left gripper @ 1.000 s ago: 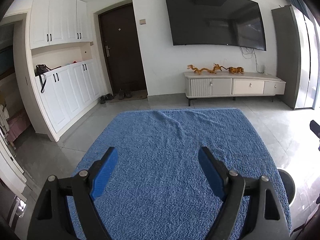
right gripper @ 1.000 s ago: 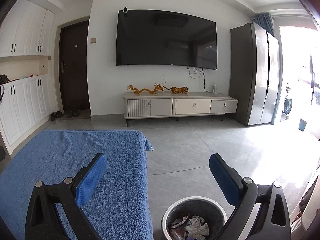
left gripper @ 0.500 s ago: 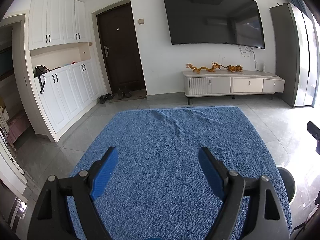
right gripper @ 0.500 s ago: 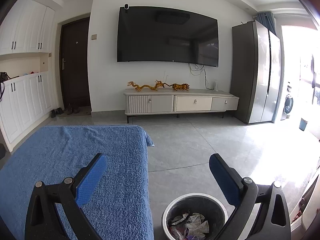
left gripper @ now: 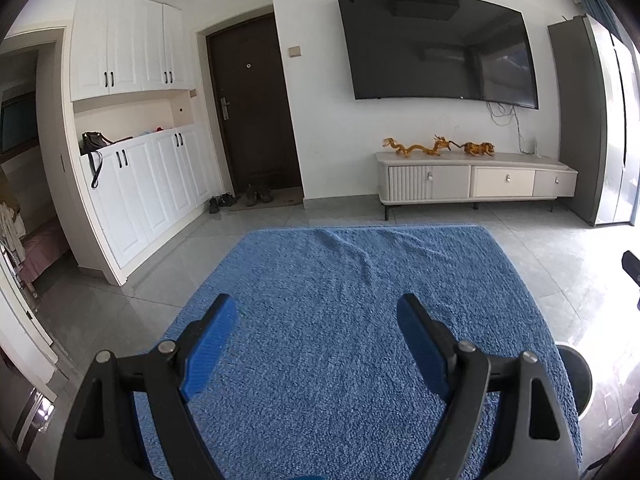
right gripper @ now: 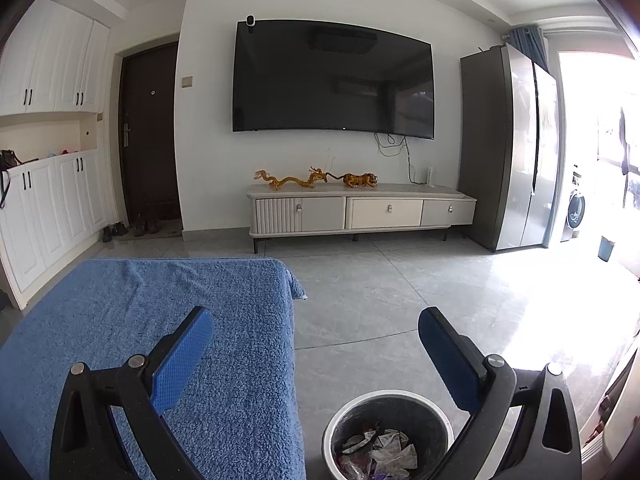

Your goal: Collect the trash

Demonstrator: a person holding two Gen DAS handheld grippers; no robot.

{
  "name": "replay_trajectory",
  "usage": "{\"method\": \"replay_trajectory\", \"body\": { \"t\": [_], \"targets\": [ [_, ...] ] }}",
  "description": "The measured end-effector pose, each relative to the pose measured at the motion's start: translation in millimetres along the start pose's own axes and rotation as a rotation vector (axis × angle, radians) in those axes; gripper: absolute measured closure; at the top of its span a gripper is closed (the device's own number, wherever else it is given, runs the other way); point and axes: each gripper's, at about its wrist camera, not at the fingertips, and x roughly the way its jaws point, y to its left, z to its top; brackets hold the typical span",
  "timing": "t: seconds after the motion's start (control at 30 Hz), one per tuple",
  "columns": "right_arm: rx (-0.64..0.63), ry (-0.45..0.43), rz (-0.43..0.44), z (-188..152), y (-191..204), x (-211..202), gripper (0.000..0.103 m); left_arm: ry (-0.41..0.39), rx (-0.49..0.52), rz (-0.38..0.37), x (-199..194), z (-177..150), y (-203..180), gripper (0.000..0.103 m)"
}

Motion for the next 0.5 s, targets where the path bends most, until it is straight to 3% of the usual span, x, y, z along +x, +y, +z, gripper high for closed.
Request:
{"method": "replay_trajectory", "body": {
  "t": [0.5],
  "targets": [
    [-0.012,0.002,-0.001,-0.6,7.0,0.6,0.000,0.003,-0.040,0.010,2.0,-1.3,11.9,0.021]
  ]
}}
